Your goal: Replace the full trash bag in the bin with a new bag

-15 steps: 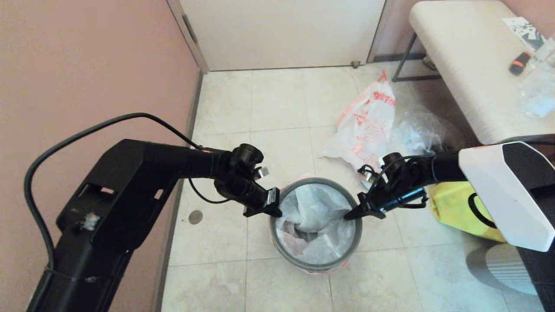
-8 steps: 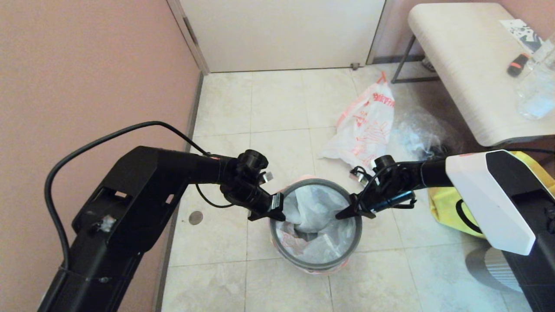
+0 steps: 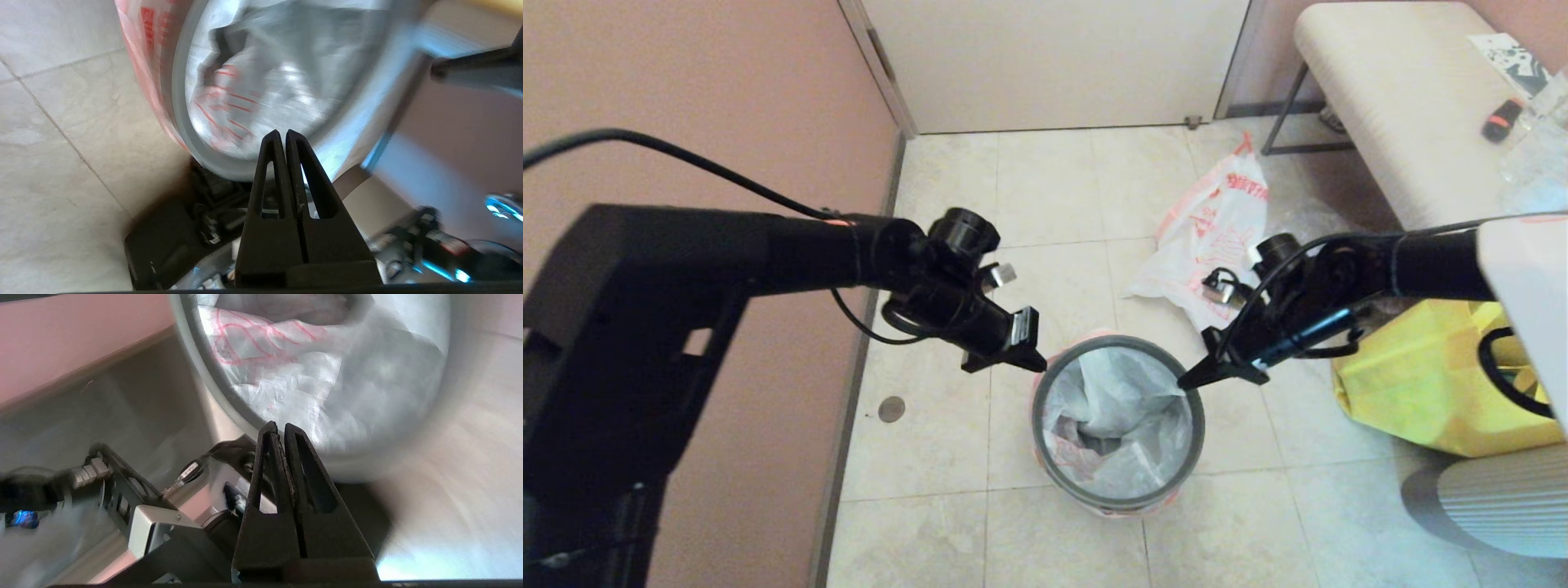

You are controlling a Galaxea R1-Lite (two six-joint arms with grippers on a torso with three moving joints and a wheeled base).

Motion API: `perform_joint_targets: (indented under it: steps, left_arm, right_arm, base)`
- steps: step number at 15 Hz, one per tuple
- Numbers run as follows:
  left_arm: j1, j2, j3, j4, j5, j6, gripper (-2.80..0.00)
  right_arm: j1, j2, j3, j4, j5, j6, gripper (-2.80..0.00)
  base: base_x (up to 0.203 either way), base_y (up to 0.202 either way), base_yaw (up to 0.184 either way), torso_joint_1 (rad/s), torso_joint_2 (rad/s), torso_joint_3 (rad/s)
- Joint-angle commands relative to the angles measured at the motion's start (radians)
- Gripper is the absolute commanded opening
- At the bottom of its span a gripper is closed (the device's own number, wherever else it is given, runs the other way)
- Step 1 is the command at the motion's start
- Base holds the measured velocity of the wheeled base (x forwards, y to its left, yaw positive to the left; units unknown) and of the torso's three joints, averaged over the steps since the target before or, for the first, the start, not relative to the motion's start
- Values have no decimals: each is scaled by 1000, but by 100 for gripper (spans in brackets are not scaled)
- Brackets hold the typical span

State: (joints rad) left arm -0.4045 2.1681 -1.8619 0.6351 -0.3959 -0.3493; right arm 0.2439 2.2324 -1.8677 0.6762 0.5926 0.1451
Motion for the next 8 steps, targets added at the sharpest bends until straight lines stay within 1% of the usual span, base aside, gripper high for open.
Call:
perform_joint_targets:
  steps: [1, 3, 5, 6, 7, 8]
  left_arm:
    - [-1, -222, 69, 5, 5, -9, -280]
    - [7, -431, 174, 8, 53, -24, -280]
    - [8, -645, 296, 10, 123, -32, -280]
    - [-2, -743, 357, 12, 176, -35, -280]
    - [-25, -840, 418, 17, 256, -38, -280]
    - [-60, -926, 480, 23, 370, -41, -280]
  right_arm:
    - [-20, -218, 65, 53, -153, 37, -280]
    - [-42, -381, 151, 105, -268, 54, -280]
    - [-69, -554, 273, 129, -367, 65, -280]
    - [-86, -640, 337, 136, -403, 67, -280]
    - [-106, -730, 401, 145, -430, 68, -280]
    - [-122, -819, 458, 160, -448, 69, -280]
  base:
    - [0, 0, 0, 0, 0, 0]
    - [0, 0, 0, 0, 0, 0]
    - [0, 0, 0, 0, 0, 0]
    - [0, 0, 0, 0, 0, 0]
    - [0, 0, 0, 0, 0, 0]
    - [0, 0, 0, 0, 0, 0]
